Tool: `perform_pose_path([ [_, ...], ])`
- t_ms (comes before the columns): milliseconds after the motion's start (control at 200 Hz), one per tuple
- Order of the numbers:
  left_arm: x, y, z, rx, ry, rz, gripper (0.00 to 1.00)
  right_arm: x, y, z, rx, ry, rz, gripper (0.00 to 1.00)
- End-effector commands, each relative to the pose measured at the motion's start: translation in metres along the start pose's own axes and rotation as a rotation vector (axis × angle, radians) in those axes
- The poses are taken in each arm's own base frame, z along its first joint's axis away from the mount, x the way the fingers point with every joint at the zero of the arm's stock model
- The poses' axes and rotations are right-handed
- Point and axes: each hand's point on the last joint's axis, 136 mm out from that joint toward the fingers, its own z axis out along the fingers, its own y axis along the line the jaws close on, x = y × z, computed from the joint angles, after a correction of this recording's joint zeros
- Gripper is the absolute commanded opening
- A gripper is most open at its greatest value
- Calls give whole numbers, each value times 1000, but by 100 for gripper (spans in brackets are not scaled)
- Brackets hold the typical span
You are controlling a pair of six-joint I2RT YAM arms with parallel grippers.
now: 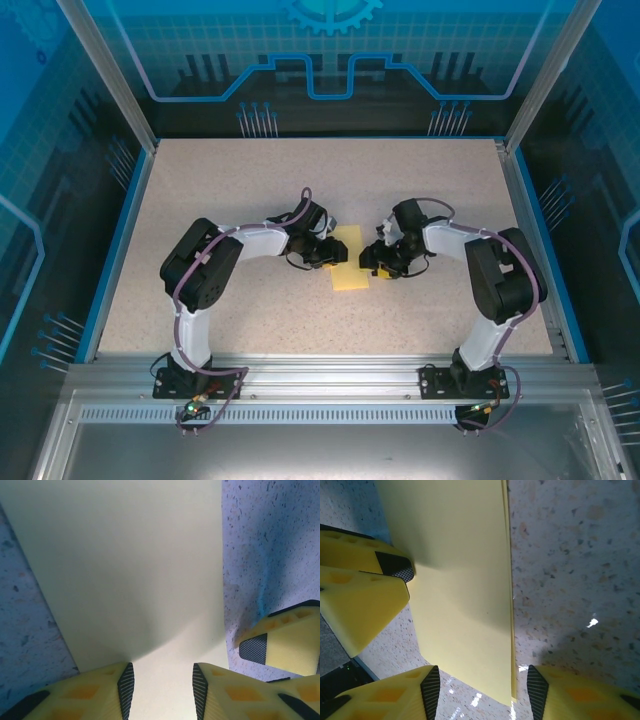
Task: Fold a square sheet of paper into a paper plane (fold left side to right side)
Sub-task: Fold the triangle a second time at the center of the table.
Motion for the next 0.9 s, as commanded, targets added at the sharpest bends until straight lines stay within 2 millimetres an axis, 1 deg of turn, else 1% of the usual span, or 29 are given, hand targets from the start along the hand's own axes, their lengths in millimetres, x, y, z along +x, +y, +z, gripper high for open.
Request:
perform_pose_path([
  [0,9,7,-1,-26,12,-25,41,0,7,5,-11,24,12,50],
  [215,9,8,-1,-25,9,-24,41,3,7,12,-1,45,10,49],
  [485,9,8,-1,-23,8,-24,41,4,13,16,-23,57,9,44],
  [630,9,6,-2,-17,5,-20,41,1,18,13,-39,40,1,43],
  [795,7,2,-8,-12,-8,0,41,-5,27,6,-76,4,-17,44],
  [895,4,-6,-14,5,-25,23,42,-8,30,4,-99,-7,-17,44],
])
